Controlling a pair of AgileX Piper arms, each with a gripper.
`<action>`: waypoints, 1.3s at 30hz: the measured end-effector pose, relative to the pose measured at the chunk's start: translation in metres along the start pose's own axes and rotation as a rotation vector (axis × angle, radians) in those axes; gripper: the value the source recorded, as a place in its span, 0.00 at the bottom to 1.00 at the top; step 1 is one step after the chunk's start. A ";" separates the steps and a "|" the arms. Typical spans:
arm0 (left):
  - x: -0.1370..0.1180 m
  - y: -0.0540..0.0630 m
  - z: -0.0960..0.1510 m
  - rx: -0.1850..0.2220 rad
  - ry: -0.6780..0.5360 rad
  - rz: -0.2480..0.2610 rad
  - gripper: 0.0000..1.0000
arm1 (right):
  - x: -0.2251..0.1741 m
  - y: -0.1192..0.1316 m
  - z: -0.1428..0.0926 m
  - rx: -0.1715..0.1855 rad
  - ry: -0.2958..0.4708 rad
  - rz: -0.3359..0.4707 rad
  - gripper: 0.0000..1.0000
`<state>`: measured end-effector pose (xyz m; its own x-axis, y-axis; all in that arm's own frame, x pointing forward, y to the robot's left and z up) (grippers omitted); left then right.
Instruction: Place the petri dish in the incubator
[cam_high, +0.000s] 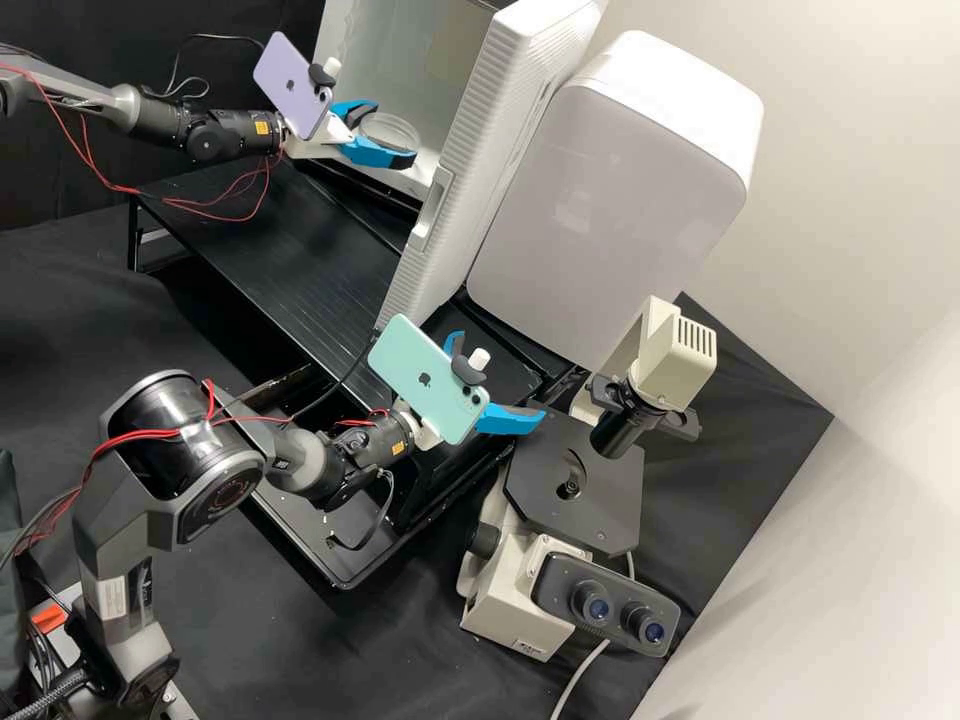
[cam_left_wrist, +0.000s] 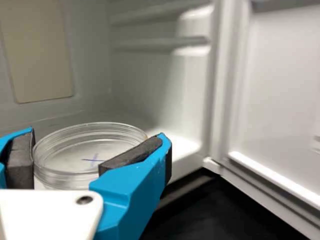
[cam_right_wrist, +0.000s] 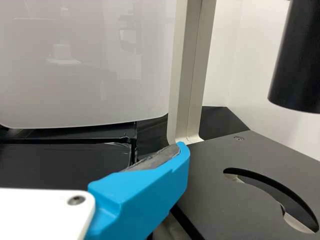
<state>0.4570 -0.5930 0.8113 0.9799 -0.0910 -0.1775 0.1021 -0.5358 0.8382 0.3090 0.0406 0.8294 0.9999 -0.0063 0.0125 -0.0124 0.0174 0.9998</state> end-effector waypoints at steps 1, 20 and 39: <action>0.001 0.001 -0.002 -0.002 0.007 0.004 0.00 | 0.000 0.000 0.000 0.000 0.000 0.000 1.00; 0.026 0.008 -0.002 0.000 0.035 -0.009 0.00 | 0.000 0.000 0.000 0.000 0.000 0.000 1.00; 0.051 -0.003 0.004 0.039 0.084 -0.095 0.00 | 0.000 0.000 0.000 0.000 0.000 0.000 1.00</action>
<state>0.5064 -0.5988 0.7976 0.9772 0.0310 -0.2099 0.1897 -0.5708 0.7989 0.3090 0.0406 0.8294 0.9999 -0.0063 0.0125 -0.0124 0.0174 0.9998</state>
